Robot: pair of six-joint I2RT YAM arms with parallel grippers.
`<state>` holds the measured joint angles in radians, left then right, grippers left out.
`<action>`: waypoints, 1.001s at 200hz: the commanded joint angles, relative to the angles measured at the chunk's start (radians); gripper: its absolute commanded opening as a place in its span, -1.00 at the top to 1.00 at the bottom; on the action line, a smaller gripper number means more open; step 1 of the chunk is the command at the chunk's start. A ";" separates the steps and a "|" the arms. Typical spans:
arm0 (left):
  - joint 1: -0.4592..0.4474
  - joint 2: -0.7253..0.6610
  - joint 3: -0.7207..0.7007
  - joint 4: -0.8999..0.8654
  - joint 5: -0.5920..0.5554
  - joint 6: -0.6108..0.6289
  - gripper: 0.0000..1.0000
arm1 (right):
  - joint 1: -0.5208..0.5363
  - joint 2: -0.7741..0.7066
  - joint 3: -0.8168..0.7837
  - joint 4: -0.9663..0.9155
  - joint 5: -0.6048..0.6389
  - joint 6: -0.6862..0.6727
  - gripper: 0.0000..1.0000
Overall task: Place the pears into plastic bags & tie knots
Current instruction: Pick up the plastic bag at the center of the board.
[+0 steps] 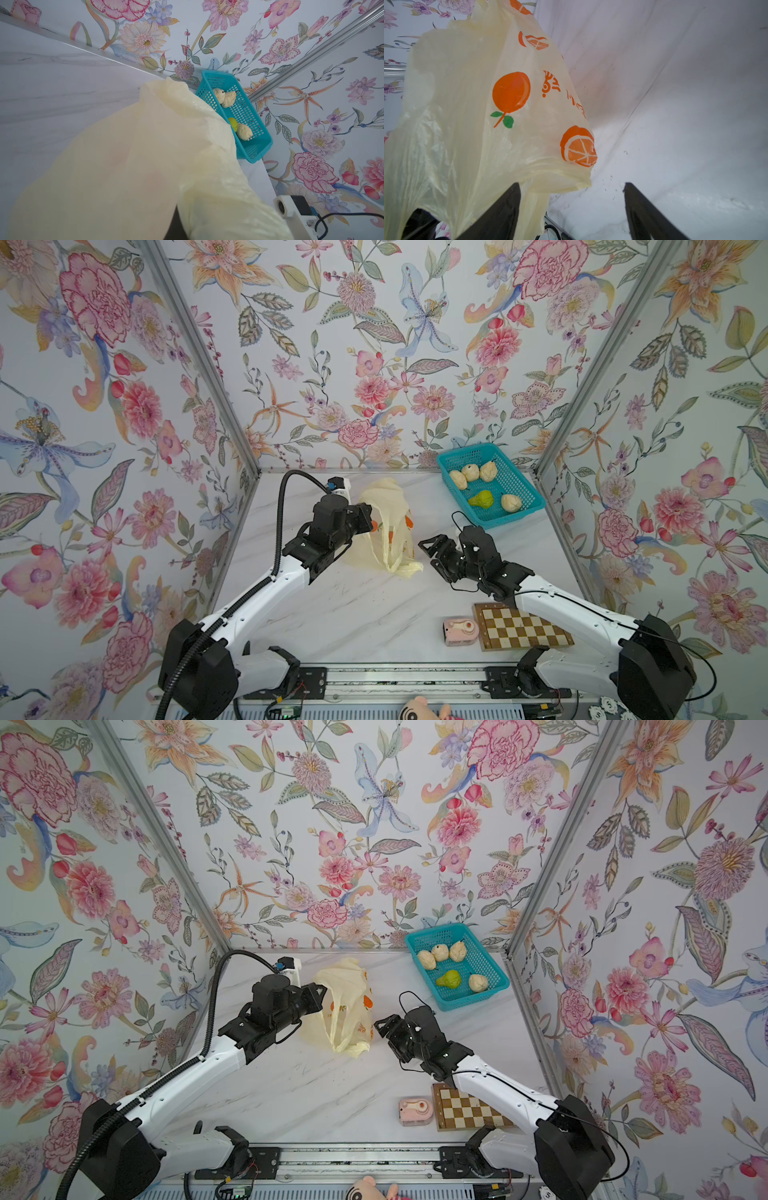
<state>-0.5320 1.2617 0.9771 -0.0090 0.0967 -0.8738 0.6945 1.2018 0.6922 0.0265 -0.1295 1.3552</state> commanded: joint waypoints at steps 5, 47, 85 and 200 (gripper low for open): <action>0.004 -0.027 -0.005 0.044 -0.032 -0.033 0.95 | 0.034 0.010 -0.058 0.093 -0.017 0.075 -0.55; 0.004 -0.028 -0.002 0.062 -0.028 -0.053 0.96 | 0.051 0.124 -0.069 0.348 -0.081 0.134 -0.61; 0.002 -0.046 -0.008 0.060 -0.032 -0.057 0.96 | 0.030 0.178 -0.027 0.389 -0.049 0.138 -0.59; 0.004 -0.090 0.009 0.034 -0.051 -0.045 0.97 | -0.039 0.295 0.088 0.358 -0.091 -0.037 0.63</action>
<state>-0.5320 1.1999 0.9771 0.0311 0.0704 -0.9363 0.6888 1.5387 0.7128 0.4908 -0.2016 1.4727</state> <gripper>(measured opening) 0.050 0.286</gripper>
